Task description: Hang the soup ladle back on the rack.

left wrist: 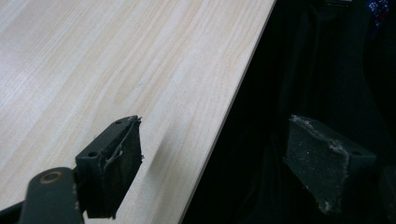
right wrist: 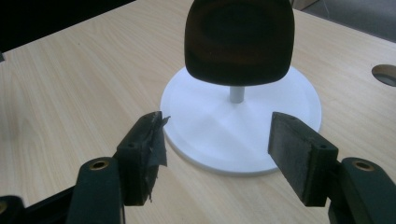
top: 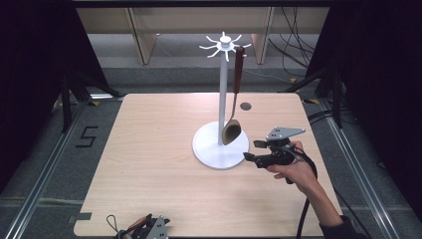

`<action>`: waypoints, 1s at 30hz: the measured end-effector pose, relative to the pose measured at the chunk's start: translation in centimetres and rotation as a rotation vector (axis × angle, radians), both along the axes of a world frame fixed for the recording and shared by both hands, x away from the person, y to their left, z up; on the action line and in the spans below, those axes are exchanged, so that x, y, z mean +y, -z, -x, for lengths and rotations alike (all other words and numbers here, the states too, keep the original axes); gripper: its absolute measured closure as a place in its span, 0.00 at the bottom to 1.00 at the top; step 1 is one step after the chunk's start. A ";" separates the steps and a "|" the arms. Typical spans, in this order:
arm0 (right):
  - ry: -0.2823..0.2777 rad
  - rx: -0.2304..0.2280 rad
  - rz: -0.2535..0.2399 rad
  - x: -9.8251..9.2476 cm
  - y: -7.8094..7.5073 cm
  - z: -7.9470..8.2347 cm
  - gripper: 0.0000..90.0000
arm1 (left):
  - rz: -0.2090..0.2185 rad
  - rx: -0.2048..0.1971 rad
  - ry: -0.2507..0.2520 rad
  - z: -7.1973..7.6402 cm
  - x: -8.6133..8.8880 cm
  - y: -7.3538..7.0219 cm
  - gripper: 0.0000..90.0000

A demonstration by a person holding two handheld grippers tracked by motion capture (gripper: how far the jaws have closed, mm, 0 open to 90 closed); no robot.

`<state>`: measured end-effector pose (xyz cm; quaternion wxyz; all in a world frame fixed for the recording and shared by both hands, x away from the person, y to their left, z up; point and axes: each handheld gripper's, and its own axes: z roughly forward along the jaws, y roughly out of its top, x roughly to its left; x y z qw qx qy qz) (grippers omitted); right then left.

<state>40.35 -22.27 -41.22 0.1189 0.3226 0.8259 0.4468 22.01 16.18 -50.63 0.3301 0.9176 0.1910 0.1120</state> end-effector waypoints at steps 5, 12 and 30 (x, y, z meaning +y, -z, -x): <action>-0.003 0.010 0.006 0.0 0.4 0.4 0.41 | -0.001 0.000 0.003 0.0 0.0 0.0 0.20; -0.015 0.014 0.013 0.1 0.9 1.0 0.39 | -0.002 0.000 0.002 0.0 0.0 0.0 0.20; -0.057 0.004 0.014 -0.8 2.6 4.1 0.36 | -0.010 -0.004 0.008 -0.1 0.0 0.0 0.20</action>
